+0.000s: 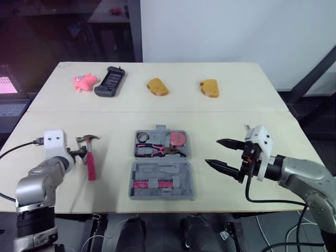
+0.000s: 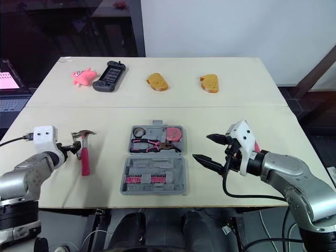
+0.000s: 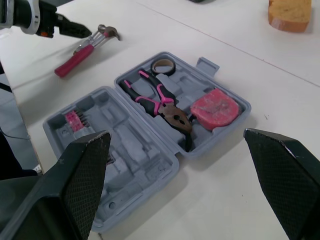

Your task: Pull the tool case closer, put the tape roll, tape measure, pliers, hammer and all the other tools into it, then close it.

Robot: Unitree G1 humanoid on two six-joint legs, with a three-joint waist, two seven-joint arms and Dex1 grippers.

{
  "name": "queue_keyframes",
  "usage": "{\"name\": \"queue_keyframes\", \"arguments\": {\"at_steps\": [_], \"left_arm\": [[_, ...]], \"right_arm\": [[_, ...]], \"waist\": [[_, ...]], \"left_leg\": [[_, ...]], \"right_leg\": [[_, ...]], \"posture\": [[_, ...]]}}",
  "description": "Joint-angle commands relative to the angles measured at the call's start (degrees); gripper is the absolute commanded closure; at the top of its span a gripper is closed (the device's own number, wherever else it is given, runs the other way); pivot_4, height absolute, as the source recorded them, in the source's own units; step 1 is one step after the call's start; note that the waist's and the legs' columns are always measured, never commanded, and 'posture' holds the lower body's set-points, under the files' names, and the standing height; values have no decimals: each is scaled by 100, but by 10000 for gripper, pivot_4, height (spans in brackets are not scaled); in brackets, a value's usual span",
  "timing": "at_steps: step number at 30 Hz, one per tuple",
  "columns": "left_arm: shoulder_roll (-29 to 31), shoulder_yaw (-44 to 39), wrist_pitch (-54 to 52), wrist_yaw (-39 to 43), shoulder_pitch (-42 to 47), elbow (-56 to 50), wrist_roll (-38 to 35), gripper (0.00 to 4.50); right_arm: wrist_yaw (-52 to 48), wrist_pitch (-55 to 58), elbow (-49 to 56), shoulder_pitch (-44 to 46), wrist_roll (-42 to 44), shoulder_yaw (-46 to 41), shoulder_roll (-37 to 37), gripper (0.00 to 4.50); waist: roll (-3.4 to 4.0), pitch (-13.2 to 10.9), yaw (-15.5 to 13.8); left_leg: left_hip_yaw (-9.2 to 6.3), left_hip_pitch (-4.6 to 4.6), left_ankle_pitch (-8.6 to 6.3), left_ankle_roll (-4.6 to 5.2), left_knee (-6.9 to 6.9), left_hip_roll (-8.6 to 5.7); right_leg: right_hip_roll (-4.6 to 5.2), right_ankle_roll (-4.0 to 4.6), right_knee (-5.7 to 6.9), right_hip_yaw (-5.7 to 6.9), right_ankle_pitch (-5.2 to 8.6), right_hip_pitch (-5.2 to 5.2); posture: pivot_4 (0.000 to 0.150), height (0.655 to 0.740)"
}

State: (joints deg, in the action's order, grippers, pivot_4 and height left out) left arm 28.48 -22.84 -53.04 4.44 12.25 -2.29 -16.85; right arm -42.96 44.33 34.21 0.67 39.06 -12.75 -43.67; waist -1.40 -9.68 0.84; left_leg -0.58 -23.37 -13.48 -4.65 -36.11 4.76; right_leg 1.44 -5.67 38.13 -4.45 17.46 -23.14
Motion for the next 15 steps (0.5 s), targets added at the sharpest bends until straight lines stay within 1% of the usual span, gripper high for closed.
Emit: {"name": "queue_keyframes", "arguments": {"at_steps": [1,8,15], "left_arm": [[39,-60,117,-84,225,197,126,801],[27,107,39,7,328,564,230,801],[-115,239,20,65,407,834,226,801]], "right_arm": [[95,-45,220,-28,44,-22,-4,0],[207,-11,276,-58,79,0,-42,0],[260,35,313,-90,103,-37,-97,0]], "waist": [[0,0,-16],[0,0,-5],[1,1,-24]], "left_leg": [[0,-1,0,0,-1,0],[0,0,0,0,0,-1],[0,-1,0,0,-2,-2]], "right_leg": [[0,0,0,0,0,0],[1,0,0,1,0,2],[3,0,-1,1,0,4]], "posture": [[1500,7400],[1500,7400],[1500,7400]]}}
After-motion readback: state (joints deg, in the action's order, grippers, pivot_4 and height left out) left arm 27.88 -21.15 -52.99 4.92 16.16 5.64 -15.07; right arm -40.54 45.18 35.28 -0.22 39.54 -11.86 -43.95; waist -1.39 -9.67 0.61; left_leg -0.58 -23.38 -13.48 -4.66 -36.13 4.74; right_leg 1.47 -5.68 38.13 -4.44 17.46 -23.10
